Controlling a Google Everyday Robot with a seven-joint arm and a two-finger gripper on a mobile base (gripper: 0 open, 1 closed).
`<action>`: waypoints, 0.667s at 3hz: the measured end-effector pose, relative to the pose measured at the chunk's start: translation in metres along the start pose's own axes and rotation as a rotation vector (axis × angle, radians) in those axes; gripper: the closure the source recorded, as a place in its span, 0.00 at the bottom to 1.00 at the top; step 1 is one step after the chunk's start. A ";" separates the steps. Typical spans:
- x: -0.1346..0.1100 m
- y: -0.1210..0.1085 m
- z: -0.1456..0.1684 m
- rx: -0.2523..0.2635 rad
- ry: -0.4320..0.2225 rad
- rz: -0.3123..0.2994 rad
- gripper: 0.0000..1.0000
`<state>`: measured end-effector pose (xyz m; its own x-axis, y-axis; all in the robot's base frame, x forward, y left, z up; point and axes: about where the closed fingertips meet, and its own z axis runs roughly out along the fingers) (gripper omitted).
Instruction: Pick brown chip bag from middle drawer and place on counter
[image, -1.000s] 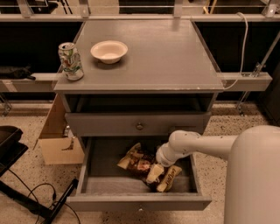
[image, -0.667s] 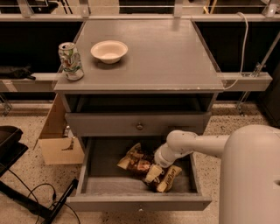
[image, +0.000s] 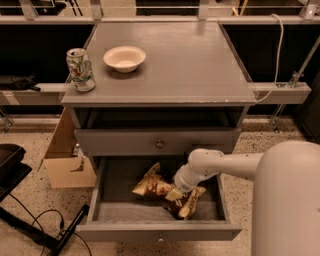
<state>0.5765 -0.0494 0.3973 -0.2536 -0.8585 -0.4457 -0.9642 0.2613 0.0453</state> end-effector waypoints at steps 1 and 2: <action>-0.022 0.024 -0.016 0.002 -0.025 -0.069 0.93; -0.048 0.062 -0.047 -0.015 -0.029 -0.185 1.00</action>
Offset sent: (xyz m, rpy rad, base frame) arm -0.0927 0.0595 0.1322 0.0109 -0.1439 0.3193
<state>0.5255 -0.0128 0.4634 -0.0699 -0.8779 -0.4737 -0.9952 0.0937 -0.0270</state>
